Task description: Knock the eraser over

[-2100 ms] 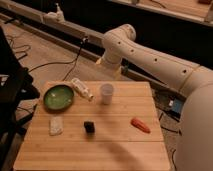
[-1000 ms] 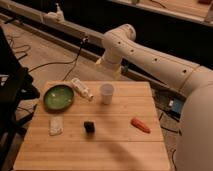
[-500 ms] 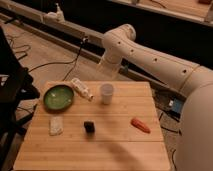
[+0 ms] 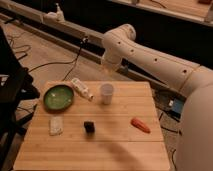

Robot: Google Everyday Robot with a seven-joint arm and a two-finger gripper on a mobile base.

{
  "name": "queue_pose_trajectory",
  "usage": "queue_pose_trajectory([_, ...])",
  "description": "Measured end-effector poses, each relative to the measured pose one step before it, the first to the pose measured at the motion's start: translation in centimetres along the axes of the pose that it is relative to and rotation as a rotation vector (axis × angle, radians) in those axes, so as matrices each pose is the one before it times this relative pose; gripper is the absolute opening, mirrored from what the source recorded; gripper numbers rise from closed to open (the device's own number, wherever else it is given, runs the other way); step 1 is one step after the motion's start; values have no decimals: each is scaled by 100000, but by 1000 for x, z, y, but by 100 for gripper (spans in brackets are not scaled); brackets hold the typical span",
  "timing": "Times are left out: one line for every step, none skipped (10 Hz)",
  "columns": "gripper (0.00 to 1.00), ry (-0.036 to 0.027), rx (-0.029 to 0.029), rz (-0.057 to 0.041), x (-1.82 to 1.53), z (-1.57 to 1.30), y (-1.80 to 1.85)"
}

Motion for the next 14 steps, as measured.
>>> queue_pose_trajectory([0,2868,1960,-2951,1419,576,-501])
queue_pose_trajectory([0,3457,2555,-2620,1538,777,-690])
queue_pose_trajectory([0,3083,2209,-2140,1353,689,-542])
queue_pose_trajectory([0,2974,2194,-1980,1305,642,-501])
queue_pose_trajectory([0,5482,3893,-2779,2309,1166,-995])
queue_pose_trajectory([0,4958,3048,-1545,1935,970,-845])
queue_pose_trajectory([0,4168,2535,-1468,1627,857,-660])
queue_pose_trajectory([0,2802,1761,-1068,1093,601,-420])
queue_pose_trajectory([0,97,20,-82,58,-30,11])
queue_pose_trajectory([0,17,54,9,-6,36,-24])
queue_pose_trajectory([0,56,-26,-17,12,21,19])
queue_pose_trajectory([0,-20,-14,13,-9,-9,0])
queue_pose_trajectory([0,20,19,3,0,17,-9])
queue_pose_trajectory([0,-28,12,-25,3,-5,1])
